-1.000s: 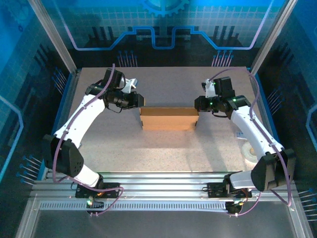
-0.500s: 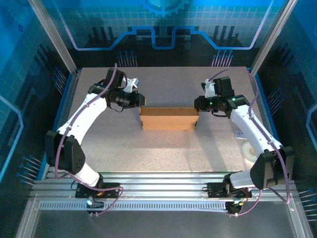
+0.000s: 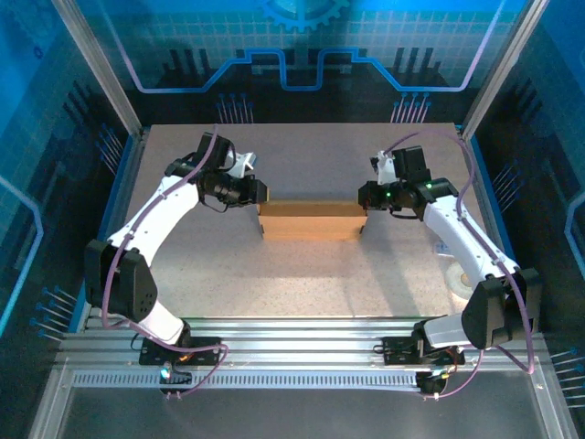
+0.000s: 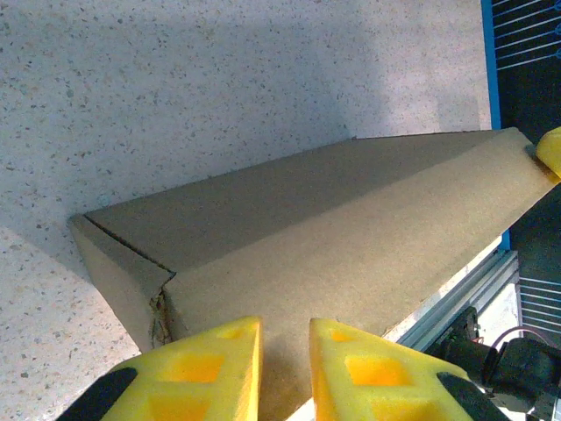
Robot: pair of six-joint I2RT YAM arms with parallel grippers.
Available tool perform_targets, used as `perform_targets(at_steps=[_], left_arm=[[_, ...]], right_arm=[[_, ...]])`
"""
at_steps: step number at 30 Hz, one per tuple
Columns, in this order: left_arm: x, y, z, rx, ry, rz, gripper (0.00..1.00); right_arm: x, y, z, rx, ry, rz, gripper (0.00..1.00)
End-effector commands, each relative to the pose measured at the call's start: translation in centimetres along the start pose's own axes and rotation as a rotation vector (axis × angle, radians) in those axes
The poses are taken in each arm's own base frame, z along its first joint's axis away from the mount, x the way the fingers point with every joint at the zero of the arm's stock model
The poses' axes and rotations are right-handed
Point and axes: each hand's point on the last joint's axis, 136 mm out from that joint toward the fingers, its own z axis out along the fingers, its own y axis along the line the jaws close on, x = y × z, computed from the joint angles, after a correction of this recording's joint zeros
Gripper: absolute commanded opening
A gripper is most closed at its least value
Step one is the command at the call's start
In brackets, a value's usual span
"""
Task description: Fold the paper box
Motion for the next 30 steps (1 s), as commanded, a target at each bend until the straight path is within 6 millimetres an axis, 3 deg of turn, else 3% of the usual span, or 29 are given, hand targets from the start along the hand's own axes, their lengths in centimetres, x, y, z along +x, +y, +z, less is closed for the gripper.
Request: perform_targets(at_steps=[1,10,23,30], left_arm=[[1.4,-0.1,0.1,0.011,0.025,0.0,0.23],[2.7,0.6,1.4,-0.018,0.052,-0.009,0.22],[4.2,4.0,3.2,-0.12,0.018,-0.011,0.22],[5.1,4.7,3.6,-0.114,-0.025,-0.012,0.19]], right_arm=[[0.4,-0.4,-0.1,-0.002,-0.001,0.016,0.04],[1.5,-1.0,0.8,-0.002,0.014,0.04,0.02],[3.9,-2.5,3.1,-0.007,-0.003,0.061,0.02],[5.5,-3.5,3.7,0.031,-0.004,0.05,0.02]])
